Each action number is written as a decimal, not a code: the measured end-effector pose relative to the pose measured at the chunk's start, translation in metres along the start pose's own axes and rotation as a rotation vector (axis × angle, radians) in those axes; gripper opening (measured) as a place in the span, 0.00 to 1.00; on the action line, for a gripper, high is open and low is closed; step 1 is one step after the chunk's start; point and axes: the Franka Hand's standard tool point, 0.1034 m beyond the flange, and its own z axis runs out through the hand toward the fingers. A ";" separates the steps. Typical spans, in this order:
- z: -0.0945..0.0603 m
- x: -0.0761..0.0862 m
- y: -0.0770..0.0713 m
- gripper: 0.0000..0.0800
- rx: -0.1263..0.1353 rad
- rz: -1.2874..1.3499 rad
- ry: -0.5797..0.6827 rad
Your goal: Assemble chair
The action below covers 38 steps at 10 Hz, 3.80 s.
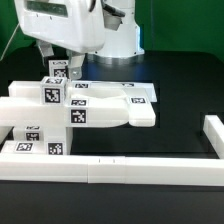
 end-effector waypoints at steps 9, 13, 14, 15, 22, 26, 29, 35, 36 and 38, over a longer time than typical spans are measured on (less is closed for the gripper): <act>0.000 0.000 0.002 0.81 -0.024 -0.588 0.002; 0.001 0.001 0.004 0.81 -0.039 -0.844 -0.001; 0.001 0.000 0.004 0.81 -0.040 -0.867 -0.002; 0.001 0.000 0.004 0.81 -0.039 -0.891 -0.003; 0.001 0.000 0.004 0.35 -0.038 -0.716 0.000; 0.002 0.001 0.005 0.35 -0.028 -0.400 0.001; 0.002 0.002 0.007 0.36 -0.018 -0.163 0.001; 0.002 0.001 0.005 0.36 -0.014 0.229 0.003; 0.002 0.001 0.005 0.36 -0.014 0.318 0.004; 0.002 0.001 0.005 0.36 -0.015 0.309 0.004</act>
Offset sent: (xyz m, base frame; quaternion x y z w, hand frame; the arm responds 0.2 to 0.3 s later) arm 0.0000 0.0000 0.0000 0.0000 0.0000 -0.1938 0.9810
